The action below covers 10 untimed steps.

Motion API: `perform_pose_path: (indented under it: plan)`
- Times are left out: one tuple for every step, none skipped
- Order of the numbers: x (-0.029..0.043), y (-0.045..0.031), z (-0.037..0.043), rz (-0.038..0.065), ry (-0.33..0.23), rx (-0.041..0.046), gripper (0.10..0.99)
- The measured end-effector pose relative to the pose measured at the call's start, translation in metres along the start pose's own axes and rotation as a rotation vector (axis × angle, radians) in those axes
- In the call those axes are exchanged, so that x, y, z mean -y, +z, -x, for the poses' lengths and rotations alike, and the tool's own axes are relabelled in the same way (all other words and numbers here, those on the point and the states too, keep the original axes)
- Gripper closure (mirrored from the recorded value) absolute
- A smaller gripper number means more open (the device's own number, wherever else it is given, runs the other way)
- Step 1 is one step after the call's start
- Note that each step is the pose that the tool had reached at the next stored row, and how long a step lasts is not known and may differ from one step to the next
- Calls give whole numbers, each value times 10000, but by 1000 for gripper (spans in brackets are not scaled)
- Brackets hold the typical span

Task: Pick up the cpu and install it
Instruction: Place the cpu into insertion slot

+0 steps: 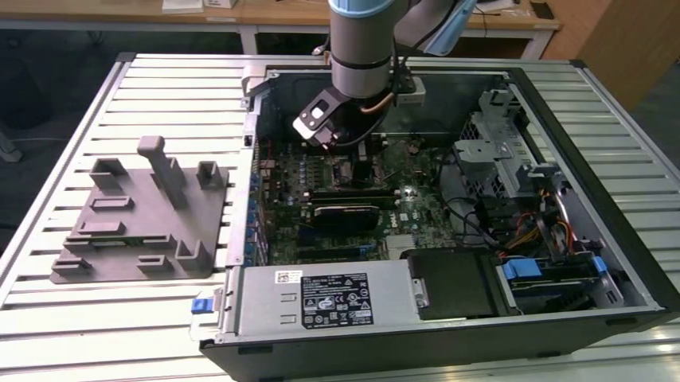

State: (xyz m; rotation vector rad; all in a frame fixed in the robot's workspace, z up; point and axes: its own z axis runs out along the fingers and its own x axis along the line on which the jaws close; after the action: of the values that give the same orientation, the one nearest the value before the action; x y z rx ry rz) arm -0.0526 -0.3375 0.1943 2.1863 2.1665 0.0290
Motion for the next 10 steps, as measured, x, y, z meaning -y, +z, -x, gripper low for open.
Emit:
perform_pose_path:
  plan:
    - [0,2,1,-1,0,3,545]
    - [1,1,1,-3,-1,6,545]
    - [1,1,1,-4,-1,7,545]
    - [1,2,1,-3,0,5,545]
    - [1,3,-3,-2,1,0,545]
    - [1,4,-7,-2,2,-8,545]
    - [1,4,-9,-3,1,-16,545]
    - [1,4,-12,-3,1,-28,545]
    - [1,5,-14,-2,2,-39,545]
    - [1,8,-16,-2,2,-47,545]
